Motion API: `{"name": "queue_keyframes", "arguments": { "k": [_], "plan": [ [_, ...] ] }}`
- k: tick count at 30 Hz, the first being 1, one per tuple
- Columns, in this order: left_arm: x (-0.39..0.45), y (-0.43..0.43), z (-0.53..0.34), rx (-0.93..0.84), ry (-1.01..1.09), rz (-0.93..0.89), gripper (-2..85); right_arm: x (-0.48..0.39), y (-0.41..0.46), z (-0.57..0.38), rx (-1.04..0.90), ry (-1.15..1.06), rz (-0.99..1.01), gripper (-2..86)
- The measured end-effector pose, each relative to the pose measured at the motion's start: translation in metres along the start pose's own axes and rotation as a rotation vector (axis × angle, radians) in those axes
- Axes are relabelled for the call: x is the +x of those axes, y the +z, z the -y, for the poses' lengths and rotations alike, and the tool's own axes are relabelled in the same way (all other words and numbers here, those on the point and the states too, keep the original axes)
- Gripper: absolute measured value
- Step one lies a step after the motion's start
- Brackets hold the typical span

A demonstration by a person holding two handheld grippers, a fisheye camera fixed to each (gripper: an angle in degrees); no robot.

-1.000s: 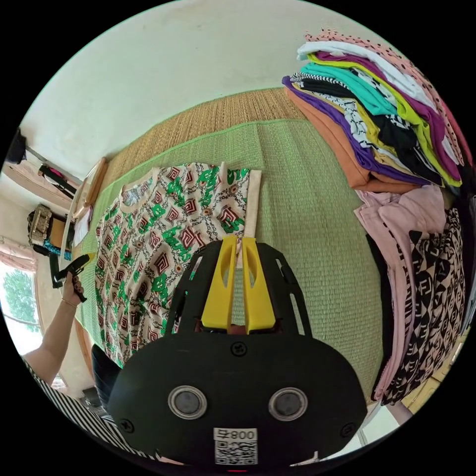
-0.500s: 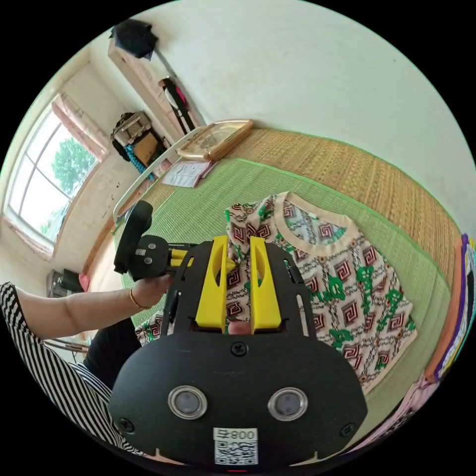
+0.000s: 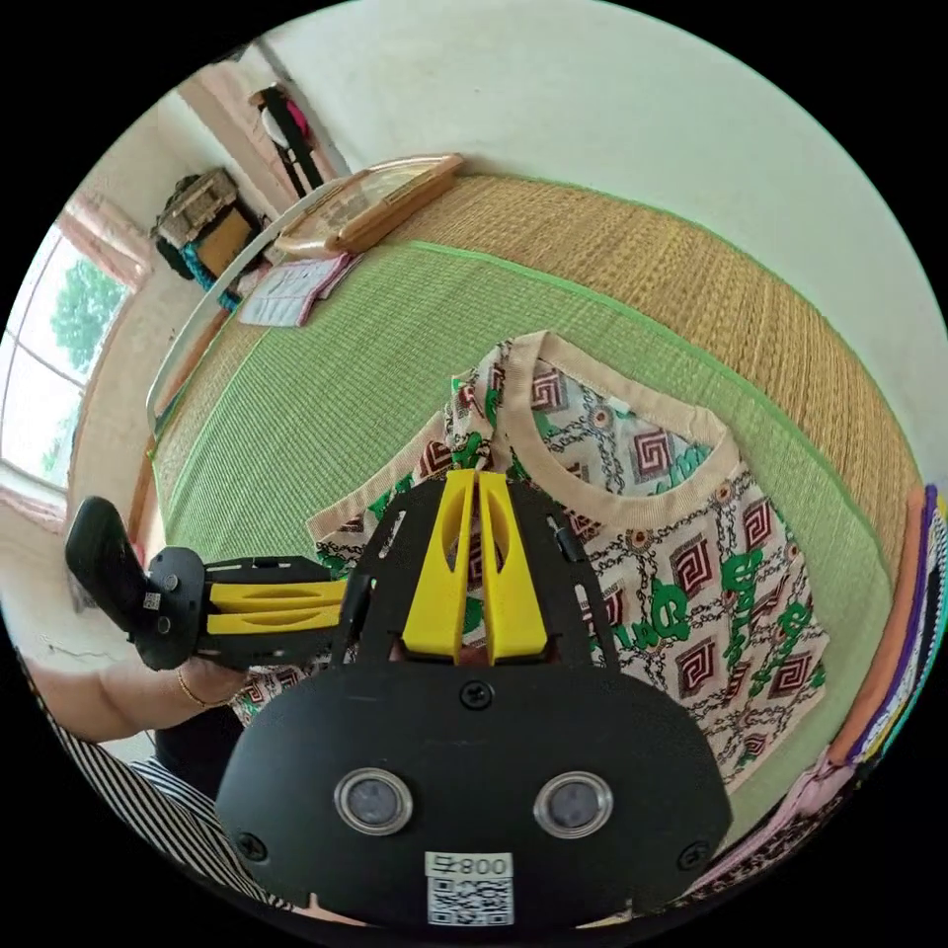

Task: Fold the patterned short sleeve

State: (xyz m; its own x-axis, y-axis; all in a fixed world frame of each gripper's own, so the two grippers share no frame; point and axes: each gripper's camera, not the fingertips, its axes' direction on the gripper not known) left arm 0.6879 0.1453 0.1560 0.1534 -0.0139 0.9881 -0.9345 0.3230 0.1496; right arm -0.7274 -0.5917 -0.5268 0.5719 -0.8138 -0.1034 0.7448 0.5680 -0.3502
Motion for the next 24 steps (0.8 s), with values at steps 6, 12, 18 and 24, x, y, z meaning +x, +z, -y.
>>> {"name": "queue_keyframes", "arguments": {
  "k": [6,12,18,24],
  "plan": [
    [-0.023,-0.03,-0.02,0.108,-0.096,-0.036,1.2,0.089,-0.013,-0.035,0.061,0.254,0.305,0.8],
    [-0.061,-0.04,-0.028,0.088,-0.185,0.046,1.5,0.057,-0.062,-0.035,0.183,0.179,0.288,3.6],
    [-0.071,-0.034,-0.031,0.031,-0.184,0.083,1.5,-0.043,-0.047,0.034,0.051,-0.113,0.039,7.4],
    [-0.072,-0.041,-0.035,0.015,-0.138,0.103,1.3,-0.097,-0.006,0.068,-0.079,-0.257,-0.205,5.4]
  ]
}}
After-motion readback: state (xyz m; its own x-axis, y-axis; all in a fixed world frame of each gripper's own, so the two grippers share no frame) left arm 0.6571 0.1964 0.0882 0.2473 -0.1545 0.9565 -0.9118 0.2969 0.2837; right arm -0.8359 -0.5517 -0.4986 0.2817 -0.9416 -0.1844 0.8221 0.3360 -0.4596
